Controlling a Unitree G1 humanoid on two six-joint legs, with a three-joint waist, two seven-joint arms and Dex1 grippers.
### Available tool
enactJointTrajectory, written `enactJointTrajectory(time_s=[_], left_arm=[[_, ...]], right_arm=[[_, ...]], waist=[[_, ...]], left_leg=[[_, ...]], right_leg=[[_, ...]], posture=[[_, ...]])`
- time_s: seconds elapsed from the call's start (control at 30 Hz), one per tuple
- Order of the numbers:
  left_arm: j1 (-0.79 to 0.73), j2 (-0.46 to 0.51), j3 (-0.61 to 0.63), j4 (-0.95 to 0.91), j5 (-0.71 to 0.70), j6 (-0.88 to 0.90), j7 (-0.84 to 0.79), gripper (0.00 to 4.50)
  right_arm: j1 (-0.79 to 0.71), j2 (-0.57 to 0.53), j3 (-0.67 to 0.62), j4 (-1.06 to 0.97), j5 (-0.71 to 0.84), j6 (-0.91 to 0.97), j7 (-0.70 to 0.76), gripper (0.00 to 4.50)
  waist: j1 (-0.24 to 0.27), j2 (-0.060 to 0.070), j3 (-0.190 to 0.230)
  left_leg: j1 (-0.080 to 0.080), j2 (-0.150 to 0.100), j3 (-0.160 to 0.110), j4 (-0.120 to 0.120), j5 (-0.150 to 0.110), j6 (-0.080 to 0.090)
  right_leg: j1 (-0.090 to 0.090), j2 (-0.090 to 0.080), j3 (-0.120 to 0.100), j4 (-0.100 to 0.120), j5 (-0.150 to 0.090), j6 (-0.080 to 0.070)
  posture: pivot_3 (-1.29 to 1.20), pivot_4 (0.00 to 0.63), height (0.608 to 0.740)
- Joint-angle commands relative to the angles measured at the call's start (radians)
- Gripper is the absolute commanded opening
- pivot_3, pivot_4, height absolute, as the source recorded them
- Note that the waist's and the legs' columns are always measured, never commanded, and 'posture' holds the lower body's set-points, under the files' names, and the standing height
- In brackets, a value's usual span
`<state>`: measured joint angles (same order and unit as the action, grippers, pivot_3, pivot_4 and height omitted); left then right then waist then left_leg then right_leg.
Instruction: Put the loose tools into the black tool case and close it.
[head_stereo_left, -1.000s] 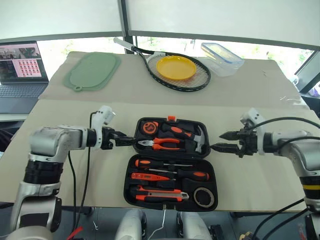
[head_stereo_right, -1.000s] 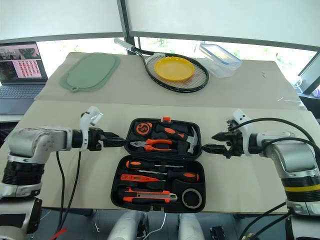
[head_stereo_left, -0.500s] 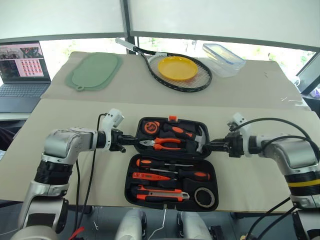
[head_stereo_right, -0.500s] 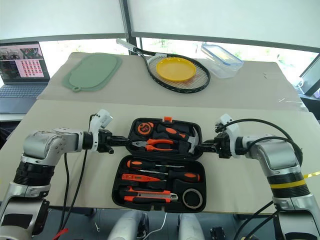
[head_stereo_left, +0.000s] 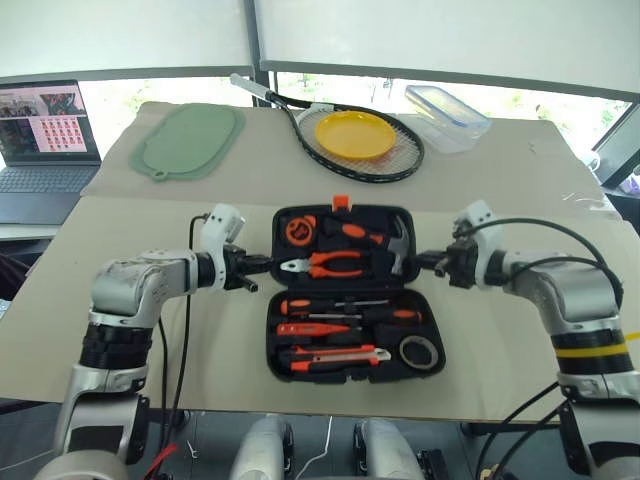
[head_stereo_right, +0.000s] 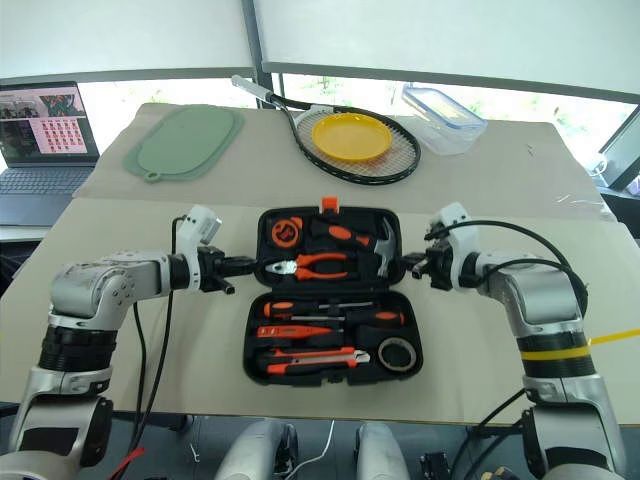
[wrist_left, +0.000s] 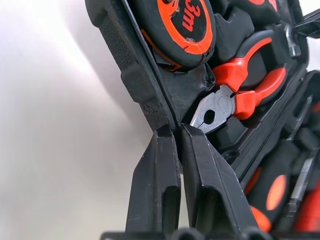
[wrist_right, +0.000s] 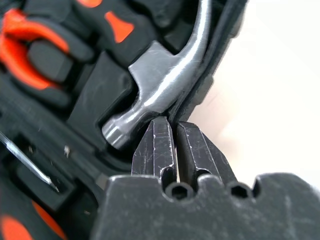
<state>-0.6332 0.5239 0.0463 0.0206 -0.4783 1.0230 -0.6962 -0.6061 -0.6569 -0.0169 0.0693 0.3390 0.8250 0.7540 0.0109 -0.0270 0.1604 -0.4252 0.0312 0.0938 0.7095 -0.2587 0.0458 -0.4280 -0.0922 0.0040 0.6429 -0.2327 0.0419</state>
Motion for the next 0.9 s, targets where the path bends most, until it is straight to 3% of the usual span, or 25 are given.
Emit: enactJointTrajectory(time_s=[0.03,0.17,0.4,0.57,0.63,0.7,0.73,0.9], left_arm=[[0.001,-0.009,-0.058,-0.045,0.075,-0.248,-0.036,0.00],[0.097,0.002,-0.104,-0.090,0.170,-0.474,-0.055,0.00],[0.263,-0.025,-0.102,-0.149,0.333,-0.804,0.059,0.00],[0.358,-0.035,-0.069,-0.188,0.432,-0.965,0.170,0.00],[0.445,-0.029,-0.030,-0.203,0.546,-1.149,0.283,0.00],[0.522,-0.032,-0.006,-0.218,0.589,-1.219,0.337,0.00],[0.554,-0.038,0.004,-0.231,0.586,-1.211,0.347,0.37],[0.700,-0.042,0.048,-0.338,0.539,-1.123,0.333,2.09]], right_arm=[[-0.004,0.012,-0.005,-0.073,-0.024,-0.160,0.006,0.01],[0.071,0.018,0.003,-0.127,-0.077,-0.299,-0.003,0.01],[0.272,0.033,-0.003,-0.199,-0.185,-0.563,-0.069,0.01],[0.389,0.031,-0.034,-0.177,-0.268,-0.834,-0.128,0.01],[0.464,-0.034,0.000,-0.140,-0.453,-1.146,-0.206,0.01],[0.515,-0.037,0.017,-0.135,-0.486,-1.243,-0.219,0.01],[0.533,-0.034,0.020,-0.140,-0.486,-1.258,-0.222,0.00],[0.633,-0.067,-0.025,-0.205,-0.465,-1.279,-0.204,1.70]], waist=[[0.000,0.000,0.000],[0.000,0.000,0.000],[0.000,0.000,0.000],[-0.001,0.000,0.000],[-0.004,0.000,0.000],[-0.009,0.001,0.000],[-0.011,0.001,0.000],[-0.023,0.001,0.000]], left_leg=[[0.000,0.000,0.000,-0.001,0.000,0.000],[-0.001,0.000,0.001,-0.007,0.002,-0.004],[0.001,0.001,0.002,-0.014,0.002,-0.003],[0.004,0.002,0.003,-0.014,0.000,0.000],[0.004,0.002,0.003,-0.014,0.000,0.000],[0.005,0.001,0.004,-0.016,0.000,0.000],[0.007,0.002,0.005,-0.017,0.000,0.000],[0.012,0.004,0.007,-0.016,0.000,-0.001]], right_leg=[[0.000,0.000,0.000,-0.001,0.000,0.000],[0.000,0.000,0.000,-0.003,0.000,0.000],[0.002,-0.001,-0.001,-0.012,0.000,0.001],[0.004,-0.001,0.000,-0.014,0.000,0.000],[0.004,-0.001,0.000,-0.013,0.000,0.000],[0.003,-0.002,0.001,-0.014,0.000,0.000],[0.004,-0.001,0.001,-0.014,0.000,0.000],[0.007,-0.001,0.003,-0.011,0.001,-0.002]], posture=[[0.00,0.150,0.738],[0.00,0.150,0.738],[0.00,0.150,0.738],[0.00,0.150,0.738],[0.00,0.150,0.738],[0.00,0.150,0.738],[0.00,0.150,0.738],[0.00,0.150,0.738]])
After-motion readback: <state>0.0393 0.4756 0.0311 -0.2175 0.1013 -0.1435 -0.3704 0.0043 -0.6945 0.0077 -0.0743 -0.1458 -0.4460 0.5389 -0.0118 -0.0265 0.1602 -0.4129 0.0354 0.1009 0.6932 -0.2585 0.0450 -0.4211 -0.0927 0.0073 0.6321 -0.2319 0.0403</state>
